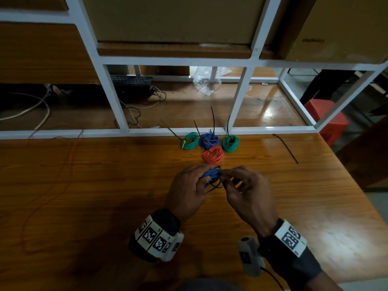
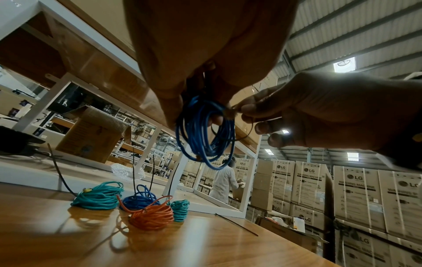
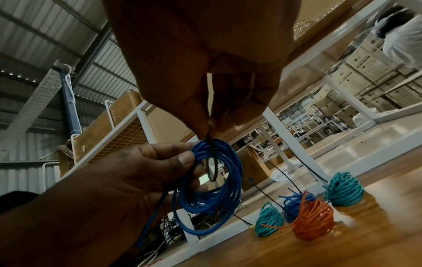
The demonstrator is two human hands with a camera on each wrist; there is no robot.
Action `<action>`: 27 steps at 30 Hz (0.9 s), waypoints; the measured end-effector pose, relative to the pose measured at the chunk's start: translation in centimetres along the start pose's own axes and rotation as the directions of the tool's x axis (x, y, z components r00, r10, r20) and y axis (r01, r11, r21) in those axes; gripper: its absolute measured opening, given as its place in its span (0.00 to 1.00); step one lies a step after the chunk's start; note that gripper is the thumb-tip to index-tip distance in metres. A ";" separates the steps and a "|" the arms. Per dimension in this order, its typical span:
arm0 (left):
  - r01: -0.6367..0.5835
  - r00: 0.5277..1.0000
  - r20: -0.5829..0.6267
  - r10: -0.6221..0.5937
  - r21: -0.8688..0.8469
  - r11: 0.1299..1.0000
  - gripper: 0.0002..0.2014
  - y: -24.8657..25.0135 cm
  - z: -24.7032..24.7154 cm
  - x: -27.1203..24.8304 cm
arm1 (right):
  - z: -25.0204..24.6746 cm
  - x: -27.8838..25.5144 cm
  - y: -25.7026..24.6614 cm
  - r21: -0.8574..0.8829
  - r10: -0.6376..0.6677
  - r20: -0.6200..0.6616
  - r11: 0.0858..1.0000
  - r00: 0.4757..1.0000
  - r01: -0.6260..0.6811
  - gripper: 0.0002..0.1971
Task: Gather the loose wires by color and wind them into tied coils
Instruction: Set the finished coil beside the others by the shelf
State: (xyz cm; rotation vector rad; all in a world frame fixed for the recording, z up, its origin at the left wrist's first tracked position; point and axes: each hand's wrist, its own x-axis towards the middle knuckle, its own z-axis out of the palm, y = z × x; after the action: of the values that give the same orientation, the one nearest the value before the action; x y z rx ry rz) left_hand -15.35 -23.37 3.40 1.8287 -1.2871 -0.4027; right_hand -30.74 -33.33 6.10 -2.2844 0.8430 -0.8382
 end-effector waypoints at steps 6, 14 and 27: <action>-0.010 1.000 0.019 0.012 -0.078 0.997 0.20 0.2 -0.5 -0.1 | 0.0 0.0 -0.1 0.091 0.048 0.031 0.995 0.998 -0.051 0.07; -0.049 0.999 0.015 0.050 -0.013 0.999 0.20 0.6 -0.5 -0.2 | -0.6 0.5 -0.4 0.150 0.058 0.026 0.987 0.998 -0.061 0.04; -0.028 0.994 0.101 0.040 -0.114 0.993 0.18 0.7 -1.2 -0.6 | -3.6 4.2 -0.1 0.137 -0.010 0.094 0.991 0.996 -0.003 0.04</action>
State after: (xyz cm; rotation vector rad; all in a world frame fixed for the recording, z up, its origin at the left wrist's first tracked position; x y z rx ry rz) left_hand -15.26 -22.41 4.53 1.7083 -1.3367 -0.5464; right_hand -30.73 -37.25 9.97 -2.1874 0.7171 -0.7589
